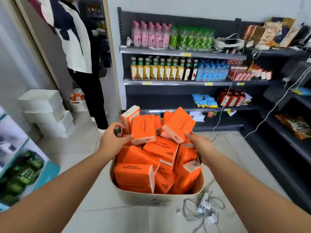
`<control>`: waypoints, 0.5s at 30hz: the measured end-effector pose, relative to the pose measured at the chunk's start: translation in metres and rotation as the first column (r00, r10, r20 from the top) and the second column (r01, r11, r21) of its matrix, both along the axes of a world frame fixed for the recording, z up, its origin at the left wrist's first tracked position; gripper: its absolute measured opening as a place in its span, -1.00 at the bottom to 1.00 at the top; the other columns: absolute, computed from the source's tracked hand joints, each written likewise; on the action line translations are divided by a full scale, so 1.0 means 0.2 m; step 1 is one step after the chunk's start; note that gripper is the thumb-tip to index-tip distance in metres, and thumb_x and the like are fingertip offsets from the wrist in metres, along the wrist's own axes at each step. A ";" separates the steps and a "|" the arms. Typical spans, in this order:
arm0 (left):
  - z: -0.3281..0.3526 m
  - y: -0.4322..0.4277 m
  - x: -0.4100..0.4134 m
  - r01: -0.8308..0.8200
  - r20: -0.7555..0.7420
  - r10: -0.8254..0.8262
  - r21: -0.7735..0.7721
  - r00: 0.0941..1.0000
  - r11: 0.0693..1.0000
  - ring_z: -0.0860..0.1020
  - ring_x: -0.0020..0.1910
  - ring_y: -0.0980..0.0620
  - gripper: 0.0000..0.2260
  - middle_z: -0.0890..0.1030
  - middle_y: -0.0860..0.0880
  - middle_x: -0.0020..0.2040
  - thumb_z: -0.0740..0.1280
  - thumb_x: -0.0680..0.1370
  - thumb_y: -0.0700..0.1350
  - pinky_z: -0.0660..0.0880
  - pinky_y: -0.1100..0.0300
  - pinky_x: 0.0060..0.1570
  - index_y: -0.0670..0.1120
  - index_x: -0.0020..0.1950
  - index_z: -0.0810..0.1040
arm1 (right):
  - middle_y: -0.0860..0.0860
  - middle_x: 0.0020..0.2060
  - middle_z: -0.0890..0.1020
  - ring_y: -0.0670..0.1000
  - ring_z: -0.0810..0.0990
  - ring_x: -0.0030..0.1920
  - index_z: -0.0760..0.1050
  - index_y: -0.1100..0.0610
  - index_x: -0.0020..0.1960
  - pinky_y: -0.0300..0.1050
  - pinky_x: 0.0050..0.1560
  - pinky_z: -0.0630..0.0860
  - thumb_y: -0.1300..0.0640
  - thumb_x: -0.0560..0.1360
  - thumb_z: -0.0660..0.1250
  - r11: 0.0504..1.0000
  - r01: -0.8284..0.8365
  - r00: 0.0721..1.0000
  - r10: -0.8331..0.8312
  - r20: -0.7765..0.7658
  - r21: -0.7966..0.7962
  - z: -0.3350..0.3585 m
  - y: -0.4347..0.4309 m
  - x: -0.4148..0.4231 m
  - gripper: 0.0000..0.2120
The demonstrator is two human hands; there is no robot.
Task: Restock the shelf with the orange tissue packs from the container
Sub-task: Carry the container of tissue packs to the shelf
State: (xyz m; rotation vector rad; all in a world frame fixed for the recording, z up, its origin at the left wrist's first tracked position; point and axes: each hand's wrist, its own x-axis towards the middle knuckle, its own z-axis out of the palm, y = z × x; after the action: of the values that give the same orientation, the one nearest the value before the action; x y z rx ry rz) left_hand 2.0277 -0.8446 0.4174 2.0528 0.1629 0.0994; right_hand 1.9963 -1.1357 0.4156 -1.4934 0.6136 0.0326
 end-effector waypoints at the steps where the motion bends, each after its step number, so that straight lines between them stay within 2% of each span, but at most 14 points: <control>1: 0.00 0.00 0.09 -0.008 -0.004 0.008 0.005 1.000 1.000 0.54 0.07 -0.07 -0.64 0.58 -0.07 0.11 0.55 0.38 -0.02 0.57 -0.02 0.02 0.04 0.07 0.47 | 0.07 -0.02 0.70 0.12 0.68 -0.01 0.61 0.07 0.15 0.13 0.16 0.57 0.01 0.39 0.52 1.000 -0.003 1.000 0.003 -0.001 0.006 0.00 -0.01 0.10 -0.63; 5: -0.03 0.02 0.44 -0.029 -0.017 0.029 0.023 0.999 0.999 0.53 0.05 -0.05 -0.64 0.56 -0.01 0.06 0.55 0.38 0.01 0.57 -0.01 0.01 0.08 0.06 0.47 | 0.03 0.00 0.71 0.14 0.68 0.01 0.62 -0.02 0.17 0.16 0.13 0.58 -0.18 0.18 0.60 1.000 -0.021 0.999 0.021 -0.039 0.013 -0.05 -0.02 0.50 -0.40; 9: -0.05 0.08 0.80 0.009 -0.005 -0.009 0.061 1.000 0.998 0.53 0.03 -0.03 -0.67 0.55 0.00 0.06 0.53 0.40 0.00 0.57 0.04 -0.01 0.05 0.06 0.47 | 0.07 -0.04 0.72 0.13 0.71 -0.06 0.62 0.07 0.19 0.15 0.05 0.62 -0.04 0.28 0.59 0.998 -0.040 0.999 0.041 -0.030 0.045 -0.08 0.06 0.84 -0.48; 11: -0.08 0.12 1.00 0.033 0.000 -0.033 0.084 0.999 0.996 0.54 0.04 -0.05 -0.69 0.56 -0.01 0.09 0.52 0.42 0.01 0.58 -0.01 0.03 0.04 0.06 0.47 | 0.05 -0.07 0.71 0.12 0.70 -0.08 0.61 0.02 0.12 0.10 -0.01 0.63 -0.04 0.32 0.57 0.999 -0.013 0.999 0.014 -0.038 0.035 -0.09 0.11 1.01 -0.60; 12: -0.09 0.15 1.10 0.049 0.003 -0.049 0.095 0.999 0.994 0.54 0.06 -0.05 -0.69 0.57 -0.01 0.10 0.52 0.42 0.01 0.58 -0.04 0.05 0.05 0.05 0.48 | 0.04 -0.06 0.70 0.12 0.69 -0.06 0.61 -0.01 0.12 0.11 0.00 0.63 -0.08 0.30 0.57 1.000 -0.006 0.999 0.008 -0.048 0.029 -0.10 0.14 1.10 -0.58; 15: -0.11 0.22 1.36 0.086 0.006 -0.087 0.105 0.996 0.991 0.53 0.05 -0.03 -0.71 0.57 0.01 0.08 0.52 0.42 0.01 0.57 0.05 0.00 0.04 0.04 0.49 | 0.03 -0.01 0.71 0.13 0.69 -0.02 0.63 0.00 0.18 0.17 0.09 0.60 -0.23 0.09 0.62 1.000 0.009 0.999 -0.008 -0.053 0.024 -0.15 0.19 1.34 -0.30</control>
State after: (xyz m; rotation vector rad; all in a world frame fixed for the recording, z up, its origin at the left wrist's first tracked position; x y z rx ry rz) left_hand 2.3003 -0.8002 0.3954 2.1608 0.0628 0.0657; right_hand 2.2645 -1.0975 0.3860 -1.4703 0.6600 0.0727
